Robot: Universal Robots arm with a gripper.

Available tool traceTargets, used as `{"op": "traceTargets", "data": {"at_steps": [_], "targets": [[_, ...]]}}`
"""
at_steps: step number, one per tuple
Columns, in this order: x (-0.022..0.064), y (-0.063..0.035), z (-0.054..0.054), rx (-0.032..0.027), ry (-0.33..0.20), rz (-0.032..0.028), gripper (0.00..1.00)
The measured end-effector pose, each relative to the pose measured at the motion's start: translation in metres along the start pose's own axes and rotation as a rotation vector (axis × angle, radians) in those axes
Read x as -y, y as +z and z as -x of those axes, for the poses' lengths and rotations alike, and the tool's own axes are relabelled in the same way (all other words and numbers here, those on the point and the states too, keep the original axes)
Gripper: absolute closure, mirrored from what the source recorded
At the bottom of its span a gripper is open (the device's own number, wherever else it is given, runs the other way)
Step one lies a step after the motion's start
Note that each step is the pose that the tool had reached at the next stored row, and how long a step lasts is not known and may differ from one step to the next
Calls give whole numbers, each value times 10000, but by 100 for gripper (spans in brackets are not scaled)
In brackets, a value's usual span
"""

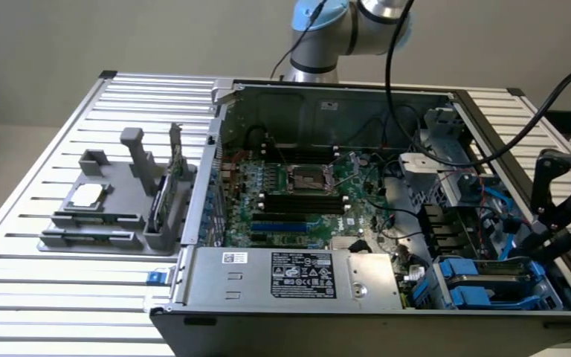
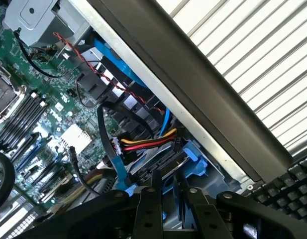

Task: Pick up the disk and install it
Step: 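Insert the first disk wire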

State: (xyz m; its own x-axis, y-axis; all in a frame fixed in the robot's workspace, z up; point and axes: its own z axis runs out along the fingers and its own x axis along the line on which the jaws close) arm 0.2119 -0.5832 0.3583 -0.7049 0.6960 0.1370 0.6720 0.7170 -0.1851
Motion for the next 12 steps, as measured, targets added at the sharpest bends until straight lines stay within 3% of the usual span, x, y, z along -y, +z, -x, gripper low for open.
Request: {"op": "traceTargets", "data": {"at_steps": [4,6,8,10,12], "targets": [[17,-1,42,-85,-21,91,76],[25,5,52,-192,-53,204,76],[27,15,56,-232,-68,295,76],[29,23,60,-192,-60,354,76],[30,28,63,-72,-50,471,76]]}}
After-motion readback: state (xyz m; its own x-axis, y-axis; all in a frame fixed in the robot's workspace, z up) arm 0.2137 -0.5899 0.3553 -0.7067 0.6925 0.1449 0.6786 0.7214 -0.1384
